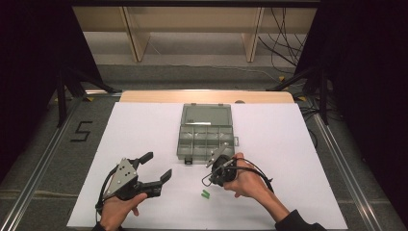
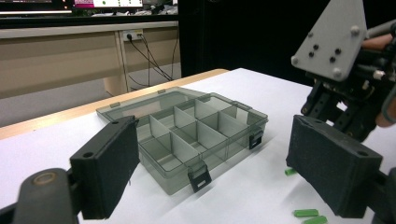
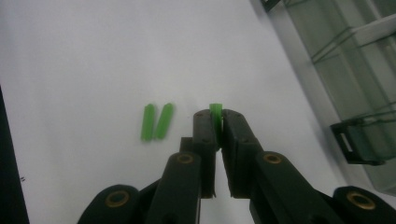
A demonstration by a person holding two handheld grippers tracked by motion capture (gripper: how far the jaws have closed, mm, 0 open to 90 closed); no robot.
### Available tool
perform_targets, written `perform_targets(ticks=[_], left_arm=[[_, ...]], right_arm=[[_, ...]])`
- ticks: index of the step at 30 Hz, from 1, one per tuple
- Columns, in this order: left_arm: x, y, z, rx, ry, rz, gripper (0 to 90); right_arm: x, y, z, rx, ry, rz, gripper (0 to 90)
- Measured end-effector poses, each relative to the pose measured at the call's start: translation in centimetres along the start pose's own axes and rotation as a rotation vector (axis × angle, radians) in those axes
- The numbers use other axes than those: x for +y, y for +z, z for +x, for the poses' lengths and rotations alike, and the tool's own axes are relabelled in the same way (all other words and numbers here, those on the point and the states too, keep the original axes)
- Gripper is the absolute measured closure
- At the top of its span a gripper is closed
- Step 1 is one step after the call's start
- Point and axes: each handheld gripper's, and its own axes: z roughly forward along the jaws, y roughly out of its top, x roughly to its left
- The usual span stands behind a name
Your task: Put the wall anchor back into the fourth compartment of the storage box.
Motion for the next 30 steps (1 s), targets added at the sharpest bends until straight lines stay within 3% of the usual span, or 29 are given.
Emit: perform_targets(ticks=[8,30], left_arm=[[0.0,0.0,0.0,0.003,-0.007,-0.001,16.1],[0.0,0.0,0.1,0.004,-0.007,0.001,16.1]], right_arm=[[0.1,-2.2,-2.2,-0.050,0.036,-0.064,84.3],[0.9,-4.4,-6.9,-0.158,0.100,-0.131,84.2]])
